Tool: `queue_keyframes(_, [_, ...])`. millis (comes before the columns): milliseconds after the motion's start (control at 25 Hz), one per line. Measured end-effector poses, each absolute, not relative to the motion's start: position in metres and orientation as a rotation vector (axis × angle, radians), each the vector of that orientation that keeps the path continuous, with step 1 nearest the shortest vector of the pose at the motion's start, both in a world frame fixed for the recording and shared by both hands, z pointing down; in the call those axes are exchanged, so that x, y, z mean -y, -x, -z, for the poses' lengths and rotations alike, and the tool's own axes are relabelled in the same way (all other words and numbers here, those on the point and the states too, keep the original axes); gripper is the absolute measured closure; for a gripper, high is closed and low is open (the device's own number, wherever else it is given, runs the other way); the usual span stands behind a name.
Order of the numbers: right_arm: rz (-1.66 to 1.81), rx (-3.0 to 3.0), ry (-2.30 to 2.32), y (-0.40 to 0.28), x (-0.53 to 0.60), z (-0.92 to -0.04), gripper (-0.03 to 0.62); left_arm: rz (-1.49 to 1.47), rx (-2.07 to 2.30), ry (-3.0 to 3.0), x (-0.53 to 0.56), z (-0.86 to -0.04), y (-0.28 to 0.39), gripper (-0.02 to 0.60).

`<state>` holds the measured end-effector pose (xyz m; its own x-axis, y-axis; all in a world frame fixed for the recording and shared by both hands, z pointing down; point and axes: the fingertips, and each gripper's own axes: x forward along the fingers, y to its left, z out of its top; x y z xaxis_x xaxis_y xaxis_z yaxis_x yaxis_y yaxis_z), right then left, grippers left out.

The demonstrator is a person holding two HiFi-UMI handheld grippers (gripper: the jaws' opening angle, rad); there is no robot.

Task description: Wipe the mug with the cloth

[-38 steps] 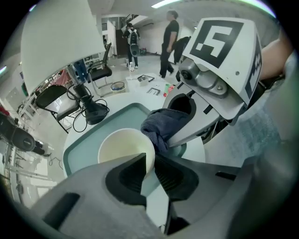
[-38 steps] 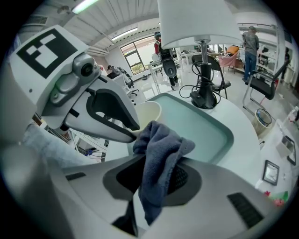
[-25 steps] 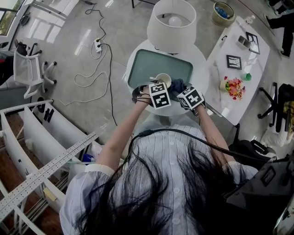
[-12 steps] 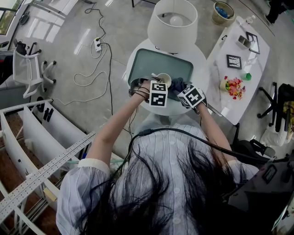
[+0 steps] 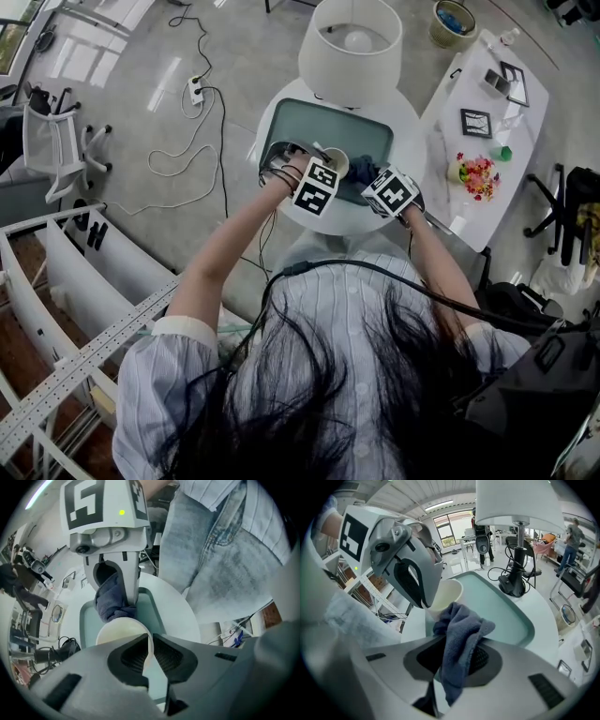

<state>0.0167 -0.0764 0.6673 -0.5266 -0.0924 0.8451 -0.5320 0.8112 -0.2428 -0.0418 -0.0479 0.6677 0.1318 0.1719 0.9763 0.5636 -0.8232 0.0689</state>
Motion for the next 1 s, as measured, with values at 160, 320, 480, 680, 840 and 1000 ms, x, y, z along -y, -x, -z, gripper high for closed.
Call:
queue_keyframes(160, [-0.552, 2.071, -0.409, -0.015, 0.078, -0.663, 0.5, 1.719, 0.778, 2.034, 0.048, -0.668, 0.045, 0.543])
queue_keyframes(320, [-0.464, 2.075, -0.357, -0.015, 0.086, -0.661, 0.5, 1.713, 0.787, 2.028, 0.048, -0.669, 0.045, 0.543])
queue_keyframes(480, [-0.406, 2.06, -0.33, -0.016, 0.092, -0.66, 0.5, 1.719, 0.747, 2.074, 0.049, -0.67, 0.044, 0.543])
queue_keyframes(680, [-0.453, 2.073, -0.359, -0.016, 0.089, -0.659, 0.5, 1.749, 0.581, 2.362, 0.045, -0.663, 0.032, 0.54])
queue_keyframes(840, [-0.526, 2.082, -0.4, -0.017, 0.086, -0.661, 0.5, 1.783, 0.311, 2.626, 0.05, -0.649, 0.018, 0.537])
queue_keyframes(1000, [-0.535, 2.083, -0.41, -0.018, 0.086, -0.664, 0.5, 1.822, -0.058, 2.87, 0.058, -0.645, 0.006, 0.537])
